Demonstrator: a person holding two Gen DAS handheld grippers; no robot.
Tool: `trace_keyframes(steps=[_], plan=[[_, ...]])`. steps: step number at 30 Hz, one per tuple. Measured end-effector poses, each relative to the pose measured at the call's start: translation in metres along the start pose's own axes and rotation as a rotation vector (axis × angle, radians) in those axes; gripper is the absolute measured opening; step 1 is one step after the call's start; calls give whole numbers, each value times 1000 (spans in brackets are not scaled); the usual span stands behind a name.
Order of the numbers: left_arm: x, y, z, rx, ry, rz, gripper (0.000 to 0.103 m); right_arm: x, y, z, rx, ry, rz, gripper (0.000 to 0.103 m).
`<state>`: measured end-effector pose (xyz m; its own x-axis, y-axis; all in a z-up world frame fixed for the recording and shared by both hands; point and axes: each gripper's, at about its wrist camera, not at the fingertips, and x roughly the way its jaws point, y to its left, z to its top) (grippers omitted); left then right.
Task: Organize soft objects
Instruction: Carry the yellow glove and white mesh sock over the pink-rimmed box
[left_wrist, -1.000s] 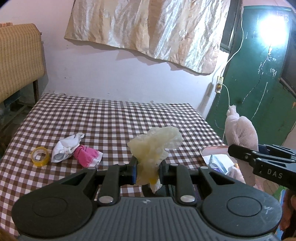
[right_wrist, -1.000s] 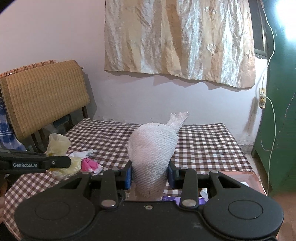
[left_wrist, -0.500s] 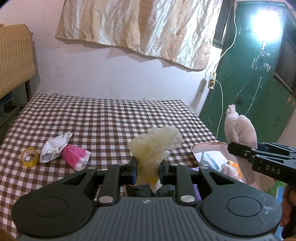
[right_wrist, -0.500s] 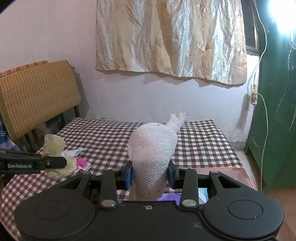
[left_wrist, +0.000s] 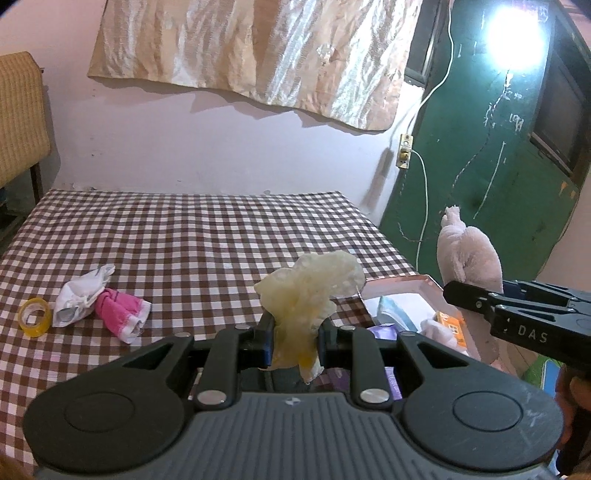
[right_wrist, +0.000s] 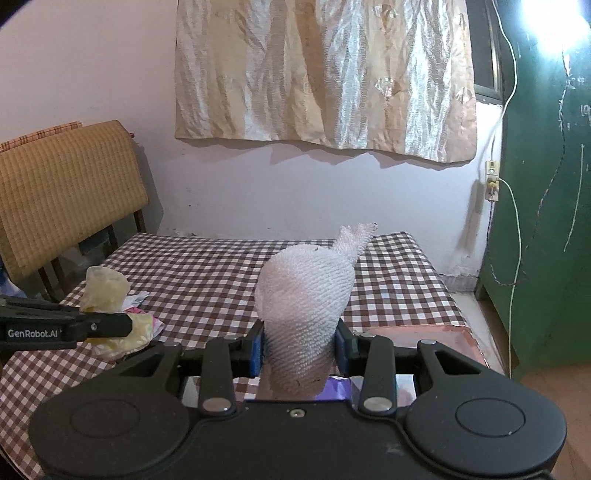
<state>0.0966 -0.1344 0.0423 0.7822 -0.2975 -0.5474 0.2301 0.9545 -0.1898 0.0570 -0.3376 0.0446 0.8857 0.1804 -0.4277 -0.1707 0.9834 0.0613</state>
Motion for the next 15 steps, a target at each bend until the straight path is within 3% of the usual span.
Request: trace_keyframes(steps=[15], plan=[[14, -18, 0, 33, 18, -54, 24, -4, -17, -8, 19, 12, -41, 45]])
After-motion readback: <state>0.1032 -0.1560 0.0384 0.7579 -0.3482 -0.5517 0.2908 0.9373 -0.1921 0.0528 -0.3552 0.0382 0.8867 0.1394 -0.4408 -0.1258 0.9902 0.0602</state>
